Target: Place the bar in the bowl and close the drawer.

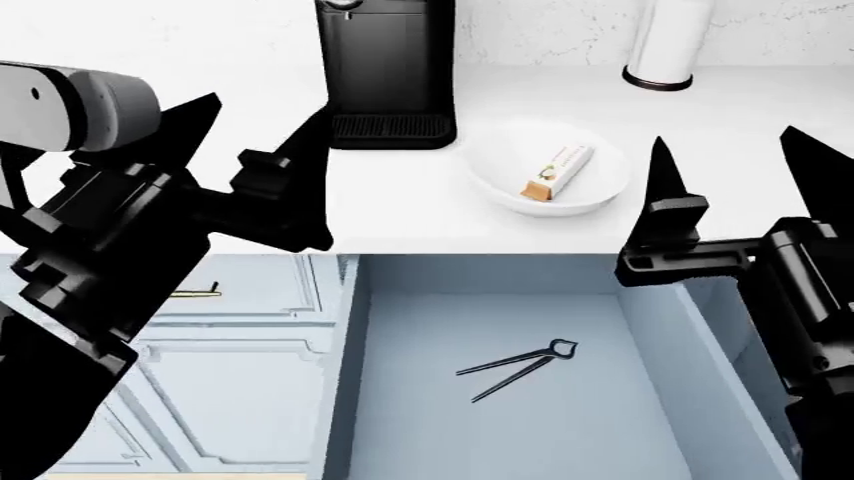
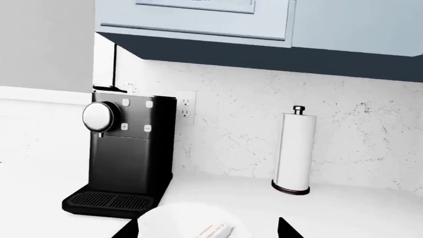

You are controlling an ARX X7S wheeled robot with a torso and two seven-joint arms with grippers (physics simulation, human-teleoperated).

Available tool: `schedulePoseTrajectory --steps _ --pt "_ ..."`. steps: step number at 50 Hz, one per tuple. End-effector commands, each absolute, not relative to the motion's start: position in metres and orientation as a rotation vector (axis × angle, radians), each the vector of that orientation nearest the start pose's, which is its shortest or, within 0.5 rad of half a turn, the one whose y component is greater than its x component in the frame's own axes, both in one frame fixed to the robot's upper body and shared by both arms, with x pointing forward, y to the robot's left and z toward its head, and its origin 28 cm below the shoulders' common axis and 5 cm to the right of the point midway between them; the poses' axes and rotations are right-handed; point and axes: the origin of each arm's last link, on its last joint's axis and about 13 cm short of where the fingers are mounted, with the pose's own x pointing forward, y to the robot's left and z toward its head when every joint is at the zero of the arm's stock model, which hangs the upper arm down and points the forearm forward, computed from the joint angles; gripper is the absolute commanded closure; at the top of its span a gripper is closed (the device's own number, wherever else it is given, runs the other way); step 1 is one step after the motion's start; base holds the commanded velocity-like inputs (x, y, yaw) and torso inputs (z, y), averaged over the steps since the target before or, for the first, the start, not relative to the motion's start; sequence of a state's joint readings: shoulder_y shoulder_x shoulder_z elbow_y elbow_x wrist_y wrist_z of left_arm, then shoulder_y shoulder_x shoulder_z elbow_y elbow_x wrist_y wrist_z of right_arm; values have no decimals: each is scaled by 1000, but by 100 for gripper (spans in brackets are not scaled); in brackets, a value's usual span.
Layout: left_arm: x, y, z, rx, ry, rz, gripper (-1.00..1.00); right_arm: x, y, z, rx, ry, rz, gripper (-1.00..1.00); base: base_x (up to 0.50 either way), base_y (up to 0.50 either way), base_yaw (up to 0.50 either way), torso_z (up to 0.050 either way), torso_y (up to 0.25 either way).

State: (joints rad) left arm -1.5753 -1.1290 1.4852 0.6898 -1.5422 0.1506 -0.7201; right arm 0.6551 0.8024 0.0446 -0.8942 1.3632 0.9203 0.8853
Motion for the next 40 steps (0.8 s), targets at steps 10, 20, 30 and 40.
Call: schedulePoseTrajectory --steps 10,20,30,40 --pt "200 230 280 -135 -196 -407 -100 180 -139 258 -98 -272 16 -100 0 500 0 0 0" --pt "201 231 278 -142 -190 -400 -100 181 -138 257 -100 -271 20 -100 0 500 0 0 0" --pt "202 231 277 -163 -191 -402 -100 182 -137 256 -99 -268 19 -100 0 500 0 0 0" --pt "202 230 275 -160 -184 -407 -100 182 -138 255 -100 -266 17 -100 0 500 0 0 0"
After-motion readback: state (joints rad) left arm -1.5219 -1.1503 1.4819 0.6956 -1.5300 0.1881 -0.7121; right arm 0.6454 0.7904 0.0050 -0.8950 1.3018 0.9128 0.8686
